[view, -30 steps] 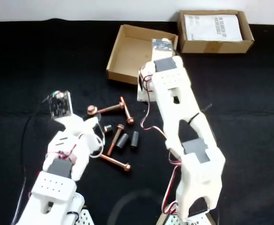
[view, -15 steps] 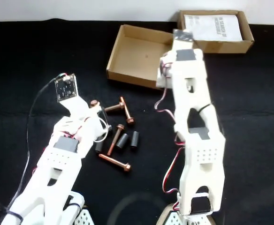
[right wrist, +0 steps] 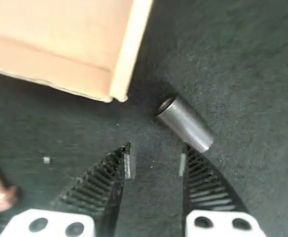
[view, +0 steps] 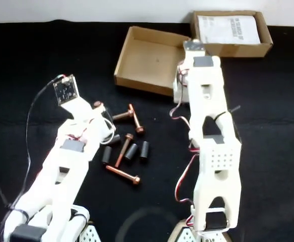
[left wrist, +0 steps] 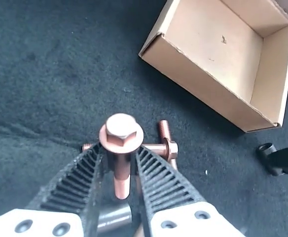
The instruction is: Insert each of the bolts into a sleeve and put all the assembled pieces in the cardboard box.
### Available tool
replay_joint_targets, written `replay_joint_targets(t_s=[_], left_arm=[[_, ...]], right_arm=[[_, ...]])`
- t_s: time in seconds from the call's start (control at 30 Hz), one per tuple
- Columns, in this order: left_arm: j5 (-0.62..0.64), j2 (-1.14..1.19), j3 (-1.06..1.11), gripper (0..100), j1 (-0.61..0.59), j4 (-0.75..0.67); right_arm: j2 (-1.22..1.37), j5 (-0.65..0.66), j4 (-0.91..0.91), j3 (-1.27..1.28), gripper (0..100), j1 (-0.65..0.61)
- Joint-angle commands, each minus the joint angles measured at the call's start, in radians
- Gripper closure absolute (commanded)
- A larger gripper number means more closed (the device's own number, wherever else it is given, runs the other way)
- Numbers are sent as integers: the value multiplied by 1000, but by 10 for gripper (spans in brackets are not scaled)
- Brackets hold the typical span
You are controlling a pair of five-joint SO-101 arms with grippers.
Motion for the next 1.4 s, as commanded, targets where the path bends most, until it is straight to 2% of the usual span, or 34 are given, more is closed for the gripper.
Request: replay_joint_targets(t_s=[0.0, 0.07, 0.27, 0.6, 1.07, 1.37], left_arm=[[8, 51, -76, 991, -8, -29], [8, 85, -99, 991, -8, -29], [21, 150, -159, 991, -21, -29], [57, 246, -219, 991, -47, -29], [57, 254, -219, 991, -79, -29], [57, 257, -220, 991, -81, -29]], right_arm=[[27, 98, 5, -51, 769, 12], [41, 175, 2, -51, 741, 8], [48, 351, 7, -137, 739, 7], [54, 477, 59, -300, 739, -7], [223, 483, -216, -308, 739, 18], [234, 479, -205, -308, 764, 35]])
